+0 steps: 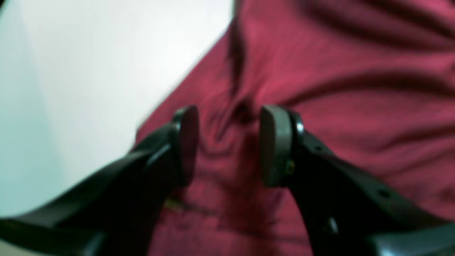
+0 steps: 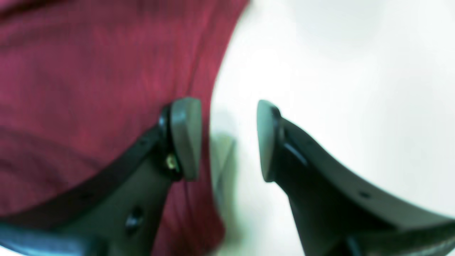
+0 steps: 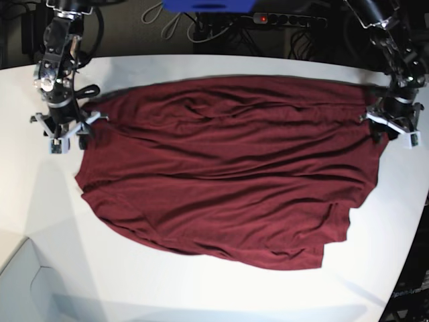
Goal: Layout the t-shirt on the table in an organized manner, then fold the t-shirt properly
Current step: 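Move both grippers along the shirt sides toward the hem, then grasp the shirt sides midway with both grippers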
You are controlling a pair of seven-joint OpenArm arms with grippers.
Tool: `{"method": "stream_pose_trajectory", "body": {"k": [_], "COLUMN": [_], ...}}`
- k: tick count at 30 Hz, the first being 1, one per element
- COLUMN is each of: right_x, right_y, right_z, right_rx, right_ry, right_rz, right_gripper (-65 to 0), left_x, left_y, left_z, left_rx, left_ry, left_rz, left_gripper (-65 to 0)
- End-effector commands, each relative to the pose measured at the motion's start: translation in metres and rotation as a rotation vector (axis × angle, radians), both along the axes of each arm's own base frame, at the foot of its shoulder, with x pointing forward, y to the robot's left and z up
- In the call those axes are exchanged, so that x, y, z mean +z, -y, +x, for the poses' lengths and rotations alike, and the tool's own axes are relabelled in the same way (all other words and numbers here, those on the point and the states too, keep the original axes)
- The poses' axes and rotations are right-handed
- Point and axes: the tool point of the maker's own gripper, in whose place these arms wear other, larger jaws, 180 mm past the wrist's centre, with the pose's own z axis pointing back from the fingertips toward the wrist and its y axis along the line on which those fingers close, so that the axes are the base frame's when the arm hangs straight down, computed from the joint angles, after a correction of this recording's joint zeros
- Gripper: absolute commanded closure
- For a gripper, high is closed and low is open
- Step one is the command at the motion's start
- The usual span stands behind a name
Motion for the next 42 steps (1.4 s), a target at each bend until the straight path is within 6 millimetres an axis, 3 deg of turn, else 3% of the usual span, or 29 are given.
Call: {"method": "stream_pose_trajectory", "body": {"k": [1, 6, 10, 13, 18, 20, 25, 31, 36, 39, 42], "right_x": [0.023, 0.045, 0.049, 0.049, 0.042, 0.042, 0.041, 0.039, 0.030, 0.027, 0.024], "right_y": [0.003, 0.002, -0.004, -0.011, -0.031, -0.032, -0.044, -0.040, -0.034, -0.033, -0.023], "right_z": [0.013, 0.032, 0.052, 0.065, 0.085, 0.092, 0.108, 0.125, 0.123, 0.121, 0.116], "right_rx": [0.004, 0.009, 0.024, 0.070, 0.134, 0.148, 0.184, 0.169, 0.162, 0.162, 0.156], "right_ry": [0.078, 0.142, 0.159, 0.152, 0.133, 0.129, 0.123, 0.112, 0.089, 0.083, 0.063], "right_rz": [-0.016, -0.024, -0.009, -0.022, -0.009, -0.016, -0.012, 0.004, 0.004, 0.003, -0.016], "right_gripper": [-25.8, -25.8, -25.8, -25.8, -25.8, -25.8, -25.8, -25.8, -25.8, -25.8, -25.8], "left_x": [0.040, 0.085, 0.099, 0.105, 0.089, 0.076, 0.048, 0.034, 0.015, 0.007, 0.003], "left_y": [-0.003, 0.010, 0.014, 0.028, 0.084, 0.108, 0.130, 0.119, 0.098, 0.073, 0.031], "left_z": [0.024, 0.045, 0.074, 0.108, 0.168, 0.183, 0.207, 0.222, 0.219, 0.211, 0.201], "left_rx": [-0.012, -0.035, -0.021, -0.035, -0.171, -0.228, -0.275, -0.192, -0.104, -0.032, 0.061], "left_ry": [0.129, 0.252, 0.316, 0.351, 0.303, 0.256, 0.147, 0.222, 0.244, 0.269, 0.267], "left_rz": [0.039, 0.077, 0.035, -0.024, -0.132, -0.166, -0.237, -0.317, -0.360, -0.336, -0.186], "left_gripper": [-27.5, -27.5, -27.5, -27.5, -27.5, -27.5, -27.5, -27.5, -27.5, -27.8, -27.9]}}
